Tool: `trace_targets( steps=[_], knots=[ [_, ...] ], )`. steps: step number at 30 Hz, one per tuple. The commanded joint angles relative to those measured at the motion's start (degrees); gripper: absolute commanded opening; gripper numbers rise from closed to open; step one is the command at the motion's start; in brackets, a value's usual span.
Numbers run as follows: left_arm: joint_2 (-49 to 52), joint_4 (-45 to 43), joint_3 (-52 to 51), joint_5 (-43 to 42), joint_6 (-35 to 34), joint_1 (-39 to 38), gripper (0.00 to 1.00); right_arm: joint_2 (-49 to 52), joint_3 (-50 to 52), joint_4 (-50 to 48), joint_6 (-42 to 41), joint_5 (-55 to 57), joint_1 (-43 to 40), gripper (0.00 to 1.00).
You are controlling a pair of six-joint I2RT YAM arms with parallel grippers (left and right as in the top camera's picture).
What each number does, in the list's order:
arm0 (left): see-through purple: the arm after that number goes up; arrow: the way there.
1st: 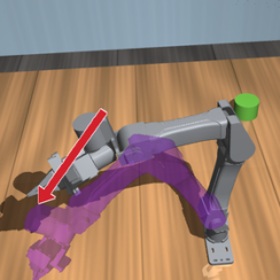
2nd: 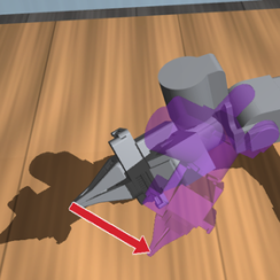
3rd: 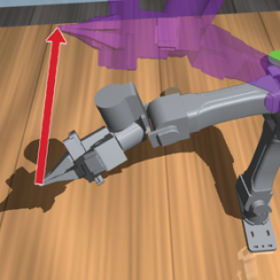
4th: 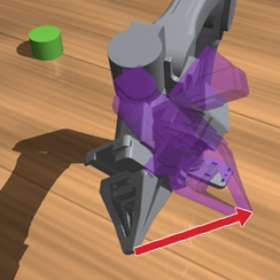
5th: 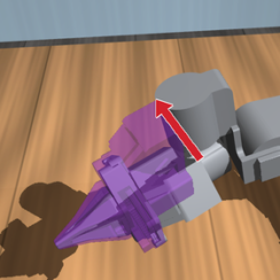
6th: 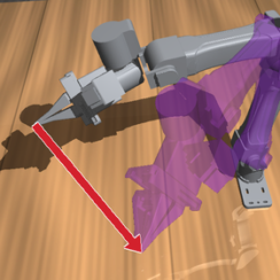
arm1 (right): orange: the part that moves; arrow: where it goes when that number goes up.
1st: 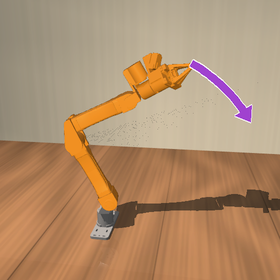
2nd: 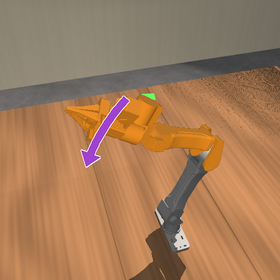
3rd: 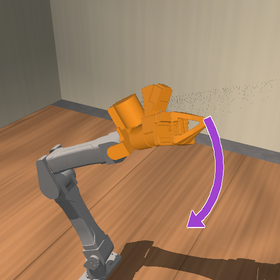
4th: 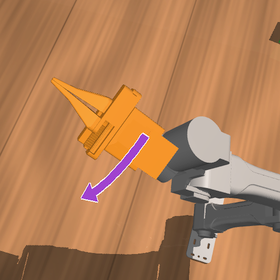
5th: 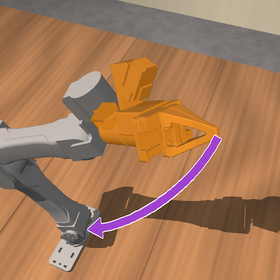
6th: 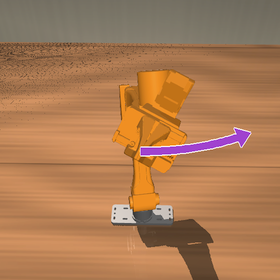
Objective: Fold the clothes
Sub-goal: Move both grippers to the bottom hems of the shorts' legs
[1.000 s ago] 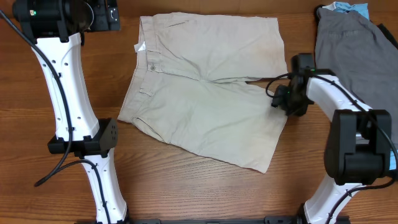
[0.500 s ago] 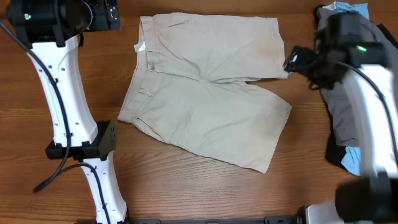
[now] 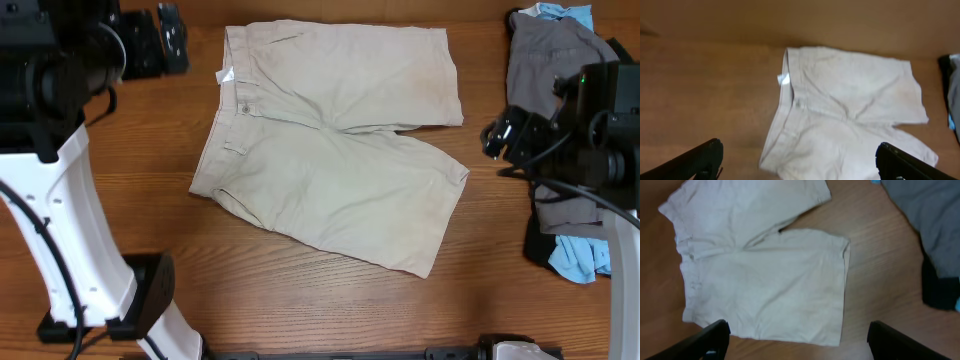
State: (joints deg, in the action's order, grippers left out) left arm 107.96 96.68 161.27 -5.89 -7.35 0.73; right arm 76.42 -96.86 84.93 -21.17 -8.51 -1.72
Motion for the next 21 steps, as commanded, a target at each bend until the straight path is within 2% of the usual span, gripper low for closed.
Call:
trace_targets(
  steps=[1,6,11,14,16,19,21],
  knots=[
    [-4.3,0.1,-13.4,-1.2,-1.9,-0.4,1.0,-1.7,-0.6,3.2,-4.1,0.6,3.4,0.92],
    [-5.4,0.1,-28.1,-1.0,-4.2,-0.4,1.0,-1.7,3.9,5.2,-14.8,8.5,12.4,0.95],
    [-5.2,-5.2,-41.4,1.6,-9.5,-0.4,1.0,-1.7,16.6,-1.5,-30.2,13.2,19.9,1.0],
    [-5.2,-10.9,-49.2,1.4,-14.4,-0.4,1.0,-1.7,25.7,-8.7,-34.8,13.2,20.9,1.0],
    [-5.2,-14.1,-54.1,1.4,-17.2,-0.4,0.99,-1.7,30.3,-12.3,-34.9,12.9,20.9,0.99],
    [-5.2,-18.4,-60.8,1.4,-21.6,-0.4,0.91,-1.7,36.0,-15.9,-36.4,12.8,20.9,0.98],
    [-5.2,-21.9,-66.5,1.4,-27.1,-0.4,0.88,-1.7,38.9,-17.6,-37.0,12.8,20.9,0.99]
  ],
)
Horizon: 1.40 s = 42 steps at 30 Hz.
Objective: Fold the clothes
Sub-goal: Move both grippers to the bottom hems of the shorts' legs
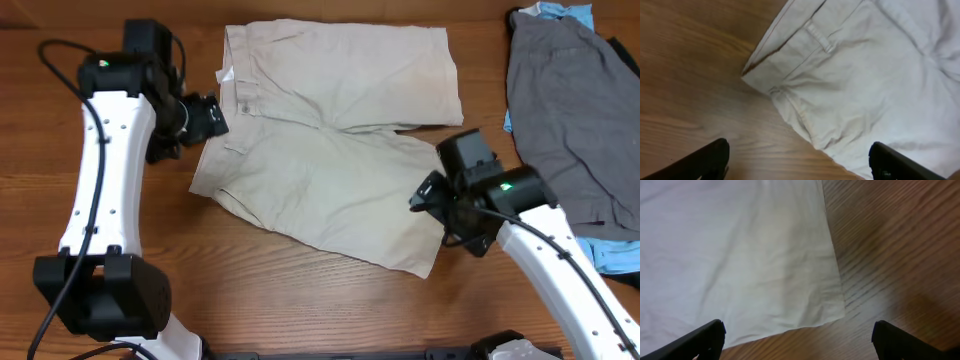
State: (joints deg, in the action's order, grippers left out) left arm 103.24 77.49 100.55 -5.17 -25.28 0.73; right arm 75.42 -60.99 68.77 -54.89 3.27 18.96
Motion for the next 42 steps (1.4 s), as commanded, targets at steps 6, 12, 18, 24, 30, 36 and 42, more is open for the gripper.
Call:
trace_targets(
  steps=[6,12,18,24,30,36,42],
  knots=[
    [-0.5,-10.1,-20.5,0.7,-27.7,-0.4,0.8,-0.6,9.0,-6.3,-9.9,1.0,0.3,1.0],
    [-0.5,-19.9,-29.6,0.9,-31.6,-0.3,0.73,-0.6,10.1,-8.3,-9.8,1.2,0.3,1.0],
    [-0.4,-28.3,-34.5,1.3,-37.2,-0.2,0.72,-0.6,10.1,-10.0,-9.8,1.4,0.3,1.0],
    [-0.2,-31.4,-34.9,4.5,-37.8,0.1,0.69,-0.2,10.1,-10.0,-9.7,1.8,0.3,1.0],
    [2.1,-32.4,-34.9,5.4,-40.0,0.1,0.69,-0.1,10.1,-10.0,-9.7,0.7,0.3,1.0],
    [6.4,-35.7,-34.9,3.6,-40.1,0.1,0.66,-0.1,10.1,-10.0,-9.6,-1.9,0.3,1.0],
    [10.8,-37.7,-34.9,1.2,-40.1,0.1,0.1,-0.1,10.1,-8.9,-8.1,-5.4,0.3,1.0]
  ],
)
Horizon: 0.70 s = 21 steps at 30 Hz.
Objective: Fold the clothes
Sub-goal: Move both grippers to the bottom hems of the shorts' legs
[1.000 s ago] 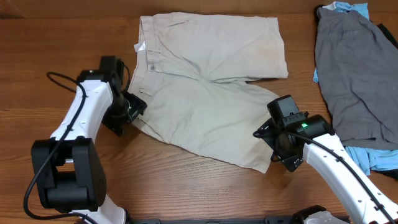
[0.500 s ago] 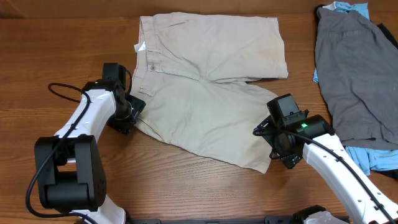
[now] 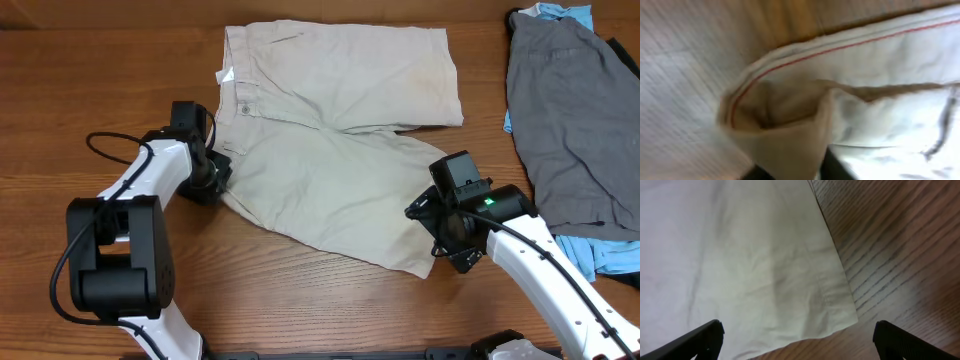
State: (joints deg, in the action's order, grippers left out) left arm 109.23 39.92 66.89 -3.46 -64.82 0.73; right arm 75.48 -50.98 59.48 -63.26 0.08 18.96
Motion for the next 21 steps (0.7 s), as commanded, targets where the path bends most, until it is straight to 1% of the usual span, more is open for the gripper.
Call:
trace_targets(
  steps=[1,2,3,4,6,7,10,13,18,21],
  knots=[
    [5.2,-0.4,-1.3,-0.5,-0.6,0.1,0.04,-0.1,0.1,1.0,-1.6,-2.8,0.3,0.99],
    [5.3,-1.0,-1.3,-0.6,-0.6,0.1,0.04,-0.1,0.1,2.4,-7.3,-3.8,0.3,0.99],
    [5.4,-1.3,-1.3,-0.6,-0.6,0.1,0.04,-0.1,0.1,3.1,-11.2,-4.4,0.3,0.99],
    [5.4,-1.7,-1.3,-0.7,-0.6,0.1,0.04,-0.1,0.1,4.3,-17.6,-5.9,0.3,1.0],
    [5.4,-1.9,-1.3,-0.8,-0.6,0.1,0.04,-0.1,0.1,5.2,-24.8,-7.0,0.3,1.0],
    [5.4,-1.9,-1.3,-1.0,-0.5,0.1,0.04,-0.1,0.1,5.6,-26.9,-7.2,0.3,1.0],
    [5.4,-1.8,-1.3,-1.0,-0.3,0.1,0.04,-0.1,0.1,5.2,-29.0,-5.1,0.3,1.0],
    [5.4,-1.9,-1.3,-1.1,-0.4,0.1,0.04,1.3,0.2,4.8,-28.9,1.2,0.3,1.0],
    [5.4,-3.8,-1.3,-1.0,-0.4,0.0,0.04,4.8,0.2,5.4,-27.9,2.4,0.3,1.0],
    [5.4,-6.9,-1.3,-1.0,-0.5,0.0,0.04,7.4,0.2,4.7,-25.1,3.0,0.3,1.0]
  ],
)
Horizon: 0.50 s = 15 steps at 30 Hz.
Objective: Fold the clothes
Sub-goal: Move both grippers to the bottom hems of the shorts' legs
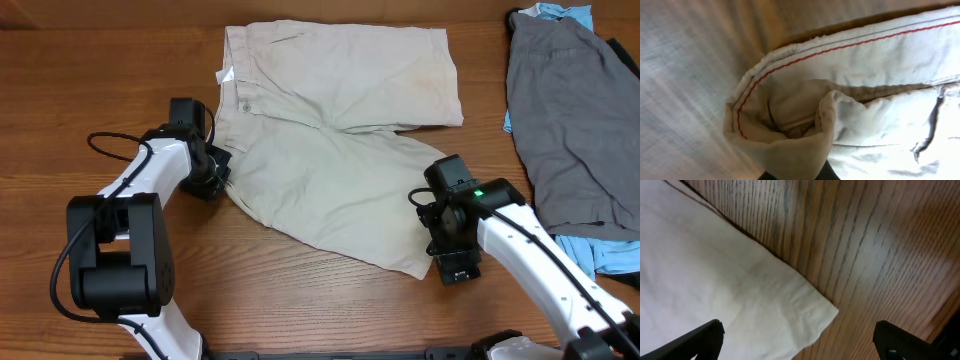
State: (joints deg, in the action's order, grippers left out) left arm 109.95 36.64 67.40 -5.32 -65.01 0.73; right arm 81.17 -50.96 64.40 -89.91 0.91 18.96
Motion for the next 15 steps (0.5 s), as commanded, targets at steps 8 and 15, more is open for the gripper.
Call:
trace_targets(
  steps=[8,15],
  knots=[
    [4.7,-8.6,-1.8,0.8,-3.6,0.0,0.04,8.4,0.1,-1.3,3.2,0.8,2.4,1.0],
    [4.7,-8.7,-1.8,0.8,-4.1,0.0,0.04,12.6,0.1,-7.7,6.4,-1.6,7.2,1.0]
  ],
)
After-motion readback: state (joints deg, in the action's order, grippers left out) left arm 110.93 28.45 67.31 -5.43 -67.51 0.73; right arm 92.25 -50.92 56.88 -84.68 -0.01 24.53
